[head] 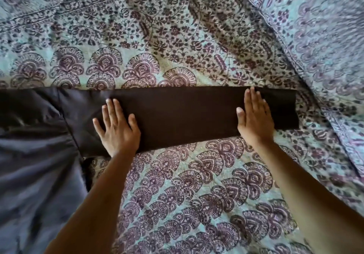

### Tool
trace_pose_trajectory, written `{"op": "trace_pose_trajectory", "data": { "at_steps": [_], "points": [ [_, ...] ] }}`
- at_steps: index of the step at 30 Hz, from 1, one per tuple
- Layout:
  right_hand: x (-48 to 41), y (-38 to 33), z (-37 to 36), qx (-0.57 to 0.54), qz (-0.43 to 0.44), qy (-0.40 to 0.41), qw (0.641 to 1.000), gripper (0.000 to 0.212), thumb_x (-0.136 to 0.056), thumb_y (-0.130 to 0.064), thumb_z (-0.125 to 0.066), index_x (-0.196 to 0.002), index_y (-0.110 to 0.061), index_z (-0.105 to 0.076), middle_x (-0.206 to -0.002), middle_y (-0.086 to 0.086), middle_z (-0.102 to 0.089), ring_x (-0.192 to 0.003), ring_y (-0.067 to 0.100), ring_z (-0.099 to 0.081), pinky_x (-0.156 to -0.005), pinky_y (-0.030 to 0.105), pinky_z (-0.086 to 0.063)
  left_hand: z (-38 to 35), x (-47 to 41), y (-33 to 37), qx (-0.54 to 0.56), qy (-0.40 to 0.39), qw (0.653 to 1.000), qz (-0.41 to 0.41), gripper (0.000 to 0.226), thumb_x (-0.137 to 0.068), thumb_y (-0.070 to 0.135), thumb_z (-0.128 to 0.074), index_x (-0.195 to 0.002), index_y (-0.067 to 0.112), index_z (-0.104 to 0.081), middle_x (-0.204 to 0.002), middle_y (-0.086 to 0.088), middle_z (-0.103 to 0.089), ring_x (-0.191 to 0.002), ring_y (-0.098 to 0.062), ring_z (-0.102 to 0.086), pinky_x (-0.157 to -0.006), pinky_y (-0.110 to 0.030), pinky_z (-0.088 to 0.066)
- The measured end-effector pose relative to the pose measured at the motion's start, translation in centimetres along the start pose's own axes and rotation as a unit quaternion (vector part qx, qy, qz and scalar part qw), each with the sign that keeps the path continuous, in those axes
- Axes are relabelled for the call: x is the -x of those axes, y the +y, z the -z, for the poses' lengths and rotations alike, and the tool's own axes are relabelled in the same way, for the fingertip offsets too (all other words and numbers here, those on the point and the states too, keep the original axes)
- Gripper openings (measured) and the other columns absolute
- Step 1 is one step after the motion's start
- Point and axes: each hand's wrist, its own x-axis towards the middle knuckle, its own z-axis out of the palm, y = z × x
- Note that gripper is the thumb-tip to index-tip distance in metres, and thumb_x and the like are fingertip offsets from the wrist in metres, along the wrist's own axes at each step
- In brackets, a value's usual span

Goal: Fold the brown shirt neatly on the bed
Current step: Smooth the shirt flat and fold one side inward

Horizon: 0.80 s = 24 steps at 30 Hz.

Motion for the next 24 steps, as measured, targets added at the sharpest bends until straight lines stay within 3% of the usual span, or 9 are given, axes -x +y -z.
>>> {"op": "trace_pose_trajectory", "data": {
  "at_steps": [3, 6, 9, 17, 24],
  "points": [
    [0.1, -0.1, 0.8, -0.010, 0.003, 0.010, 1.000, 0.069, -0.091, -0.042, -0.004, -0.146, -0.003, -0.017, -0.154, 0.014, -0.015, -0.143, 0.025, -0.014, -0.115, 0.036, -0.005, 0.8, 0.8, 2.4, 0.005, -0.005, 1.000, 0.001, 0.059, -0.099, 0.037, -0.025, -0.149, 0.013, -0.008, -0.158, -0.002, -0.004, -0.145, -0.017, -0.001, -0.116, -0.047, 0.007],
    [0.4, -2.2, 0.4, -0.020, 0.049, 0.015, 0.999, 0.066, -0.091, -0.040, -0.005, -0.146, -0.005, -0.015, -0.155, 0.012, -0.013, -0.144, 0.022, -0.010, -0.116, 0.037, -0.003, 0.0, 2.7, 9.1, 0.036, -0.018, 0.994, -0.100, 0.060, -0.097, 0.042, -0.015, -0.150, 0.015, -0.006, -0.158, -0.001, -0.002, -0.145, -0.015, 0.000, -0.114, -0.040, 0.012],
    [0.5, -1.6, -0.2, -0.031, 0.047, -0.006, 0.998, 0.068, -0.090, -0.042, -0.003, -0.147, -0.007, -0.013, -0.156, 0.010, -0.010, -0.144, 0.021, -0.008, -0.116, 0.037, -0.003, -2.0, 4.6, 14.1, 0.030, -0.047, 0.991, -0.118, 0.059, -0.097, 0.042, -0.016, -0.149, 0.017, -0.004, -0.158, 0.001, 0.001, -0.145, -0.014, 0.001, -0.115, -0.043, 0.009],
    [0.3, 7.4, 0.6, -0.009, 0.001, -0.012, 1.000, 0.066, -0.090, -0.041, -0.005, -0.148, -0.011, -0.005, -0.157, 0.004, -0.005, -0.144, 0.016, -0.005, -0.116, 0.037, 0.000, -3.3, 4.7, 14.4, 0.004, -0.015, 0.994, -0.108, 0.059, -0.098, 0.039, -0.024, -0.150, 0.016, -0.008, -0.158, -0.001, -0.006, -0.145, -0.017, -0.005, -0.117, -0.047, 0.002],
    [0.2, 8.8, 0.6, -0.051, 0.020, -0.011, 0.998, 0.062, -0.092, -0.037, -0.013, -0.148, -0.011, -0.009, -0.157, 0.004, -0.008, -0.144, 0.016, -0.007, -0.117, 0.036, -0.002, -3.5, 4.6, 14.9, 0.002, -0.011, 0.994, -0.113, 0.060, -0.097, 0.040, -0.025, -0.150, 0.016, -0.009, -0.158, -0.002, -0.007, -0.145, -0.018, -0.006, -0.116, -0.047, 0.001]
  ]
}}
